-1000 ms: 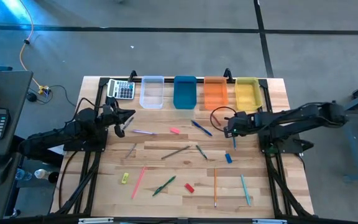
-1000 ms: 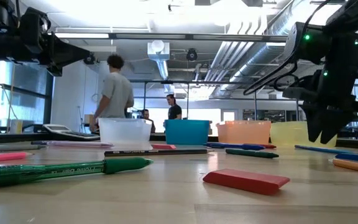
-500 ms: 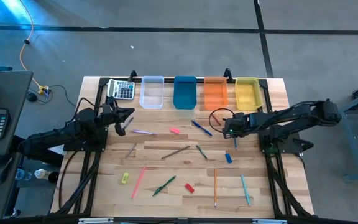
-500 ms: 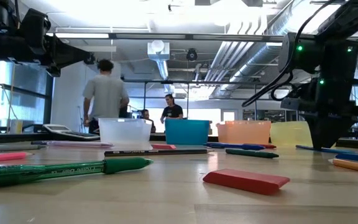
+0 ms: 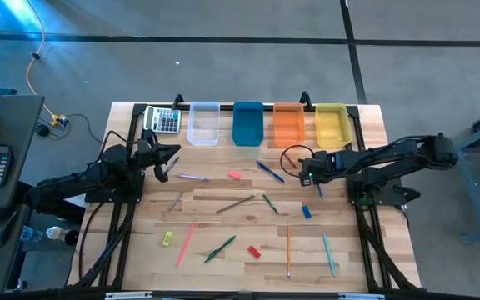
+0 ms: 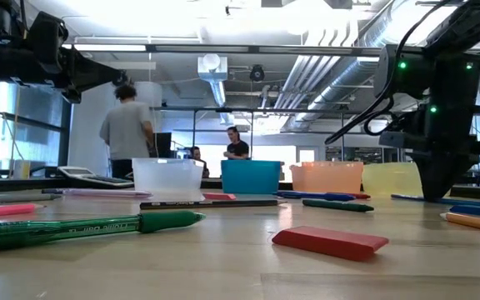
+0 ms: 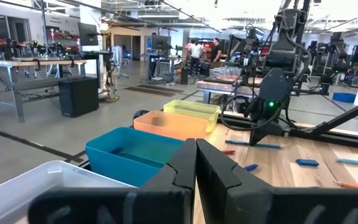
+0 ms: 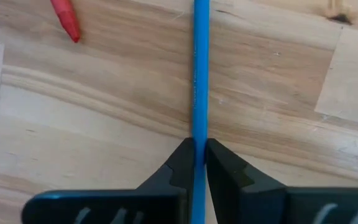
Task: Sort crayons/erasers/pens/pencils in bins
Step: Put the blue pencil into the orange bin
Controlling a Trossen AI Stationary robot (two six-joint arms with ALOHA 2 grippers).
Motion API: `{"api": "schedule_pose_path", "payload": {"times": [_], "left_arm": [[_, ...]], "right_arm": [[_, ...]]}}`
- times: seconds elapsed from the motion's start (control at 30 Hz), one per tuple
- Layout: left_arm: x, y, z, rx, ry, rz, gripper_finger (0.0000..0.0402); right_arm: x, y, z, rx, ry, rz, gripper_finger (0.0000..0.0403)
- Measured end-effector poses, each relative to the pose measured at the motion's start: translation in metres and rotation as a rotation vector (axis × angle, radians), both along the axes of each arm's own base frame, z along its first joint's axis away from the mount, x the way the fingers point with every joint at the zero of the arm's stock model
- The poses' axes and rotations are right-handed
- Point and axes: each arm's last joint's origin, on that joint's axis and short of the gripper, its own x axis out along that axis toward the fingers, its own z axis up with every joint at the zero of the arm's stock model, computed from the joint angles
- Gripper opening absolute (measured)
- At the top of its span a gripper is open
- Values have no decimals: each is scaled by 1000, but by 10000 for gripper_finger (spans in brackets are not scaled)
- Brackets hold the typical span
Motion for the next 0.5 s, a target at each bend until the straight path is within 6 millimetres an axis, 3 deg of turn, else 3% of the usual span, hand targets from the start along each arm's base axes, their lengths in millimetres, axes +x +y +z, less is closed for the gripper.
{"api": "schedule_pose_path", "payload": {"times": [0.3,0.5], "left_arm": [[0,0,0,-1,0,0,0],[0,0,0,-2,0,3,0]], "right_arm": [[21,1,31,76,-66,139,21],[41,-1,60,22,-175,237,21]]}}
